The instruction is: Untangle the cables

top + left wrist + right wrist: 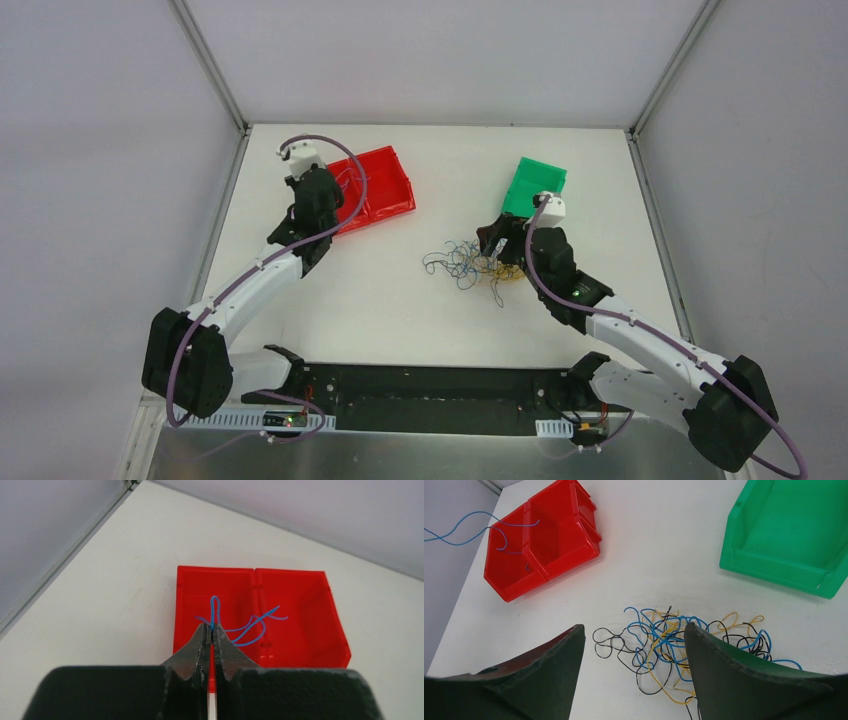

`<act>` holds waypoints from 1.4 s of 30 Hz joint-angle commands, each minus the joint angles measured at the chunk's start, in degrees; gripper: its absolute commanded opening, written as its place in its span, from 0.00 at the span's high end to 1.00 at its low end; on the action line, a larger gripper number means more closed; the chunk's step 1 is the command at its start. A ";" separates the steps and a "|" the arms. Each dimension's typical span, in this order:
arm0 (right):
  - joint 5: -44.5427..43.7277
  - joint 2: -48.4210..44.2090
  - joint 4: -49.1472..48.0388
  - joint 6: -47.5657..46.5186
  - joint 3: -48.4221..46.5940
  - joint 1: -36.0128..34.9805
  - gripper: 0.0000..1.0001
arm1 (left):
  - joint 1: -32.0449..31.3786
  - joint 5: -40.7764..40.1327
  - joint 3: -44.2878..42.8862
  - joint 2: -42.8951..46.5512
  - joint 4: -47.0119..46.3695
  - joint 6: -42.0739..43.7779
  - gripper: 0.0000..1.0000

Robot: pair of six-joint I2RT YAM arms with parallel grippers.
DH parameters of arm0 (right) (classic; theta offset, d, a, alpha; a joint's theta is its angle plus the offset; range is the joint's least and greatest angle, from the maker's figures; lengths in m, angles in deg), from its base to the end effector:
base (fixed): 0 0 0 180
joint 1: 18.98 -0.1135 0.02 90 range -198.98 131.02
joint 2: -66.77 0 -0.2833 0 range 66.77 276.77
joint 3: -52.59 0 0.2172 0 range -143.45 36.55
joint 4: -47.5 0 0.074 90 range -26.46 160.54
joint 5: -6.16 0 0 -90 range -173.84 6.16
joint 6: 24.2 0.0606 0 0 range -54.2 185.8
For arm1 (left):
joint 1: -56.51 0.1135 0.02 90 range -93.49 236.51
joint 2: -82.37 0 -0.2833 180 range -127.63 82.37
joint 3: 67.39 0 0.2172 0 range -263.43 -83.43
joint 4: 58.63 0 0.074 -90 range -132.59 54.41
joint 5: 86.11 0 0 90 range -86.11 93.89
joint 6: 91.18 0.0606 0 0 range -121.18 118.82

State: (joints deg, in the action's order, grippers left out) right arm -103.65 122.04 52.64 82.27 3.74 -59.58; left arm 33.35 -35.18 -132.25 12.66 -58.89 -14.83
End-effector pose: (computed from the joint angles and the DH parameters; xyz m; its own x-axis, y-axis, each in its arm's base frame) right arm 0.1673 0.1164 0.2958 -0.2480 0.1387 -0.9588 -0.3022 0.9292 0.2126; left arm 0.2530 -0.0667 0.3512 -0.0072 -0.1962 -0.9805 -0.2819 0.9412 -0.1862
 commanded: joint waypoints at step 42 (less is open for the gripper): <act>0.15 -2.42 -2.58 1.20 0.42 0.08 0.23 | 2.57 -2.32 -20.60 -29.51 22.87 -10.98 1.00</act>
State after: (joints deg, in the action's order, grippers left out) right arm -103.48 120.81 52.64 82.92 4.13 -59.58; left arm 34.88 -41.10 -144.97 -11.67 -43.21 -24.53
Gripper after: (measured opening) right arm 0.767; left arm 0.011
